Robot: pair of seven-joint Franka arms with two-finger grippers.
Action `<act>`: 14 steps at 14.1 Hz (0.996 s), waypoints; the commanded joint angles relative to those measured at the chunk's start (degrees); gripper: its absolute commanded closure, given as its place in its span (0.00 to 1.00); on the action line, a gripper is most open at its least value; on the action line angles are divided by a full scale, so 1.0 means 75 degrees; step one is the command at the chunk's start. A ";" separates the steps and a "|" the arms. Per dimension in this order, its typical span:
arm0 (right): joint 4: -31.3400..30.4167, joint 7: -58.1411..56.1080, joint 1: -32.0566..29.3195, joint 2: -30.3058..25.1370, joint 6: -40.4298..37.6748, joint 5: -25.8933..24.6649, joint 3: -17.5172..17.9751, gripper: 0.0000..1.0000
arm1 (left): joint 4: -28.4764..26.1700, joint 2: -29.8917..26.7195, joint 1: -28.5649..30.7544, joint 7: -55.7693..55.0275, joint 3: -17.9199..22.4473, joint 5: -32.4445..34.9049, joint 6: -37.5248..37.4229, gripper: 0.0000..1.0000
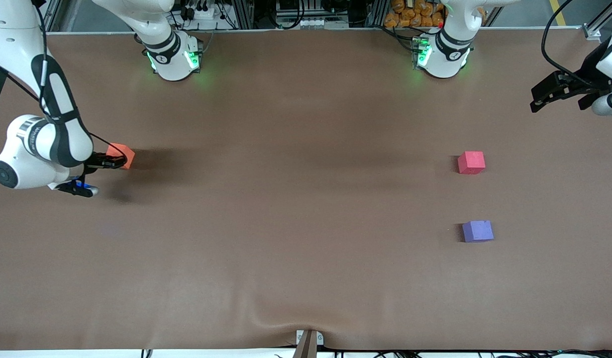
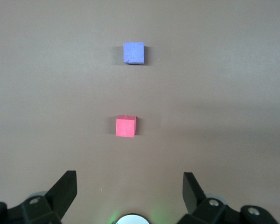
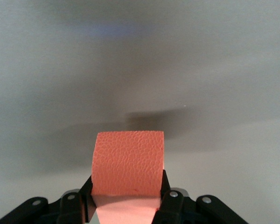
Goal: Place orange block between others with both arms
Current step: 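Carry the orange cube toward the table middle and release it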
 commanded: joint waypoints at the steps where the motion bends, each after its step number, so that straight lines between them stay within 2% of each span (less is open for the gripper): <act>1: -0.0093 0.0026 -0.0072 -0.0065 0.0109 -0.0083 0.0098 1.00 | 0.0011 -0.0031 0.0045 0.0164 -0.0025 -0.0039 -0.0092 0.00; 6: 0.0210 0.0107 0.0044 -0.0136 -0.0147 -0.0037 0.0191 1.00 | 0.0011 -0.0008 0.0033 0.0164 -0.0048 -0.0039 -0.0092 0.00; 10: 0.1977 0.0353 0.1318 0.0062 -0.1248 0.0057 0.0238 1.00 | 0.0011 -0.0019 0.0033 0.0164 -0.0060 -0.0027 -0.0092 0.00; 11: 0.2376 0.0412 0.1763 0.0168 -0.1378 0.0278 0.0238 1.00 | 0.0023 -0.0019 0.0033 0.0164 -0.0060 -0.0027 -0.0092 0.00; 14: 0.3431 0.0599 0.2865 0.0822 -0.1426 0.1494 0.0238 1.00 | 0.0023 -0.0019 0.0033 0.0164 -0.0060 -0.0027 -0.0081 0.00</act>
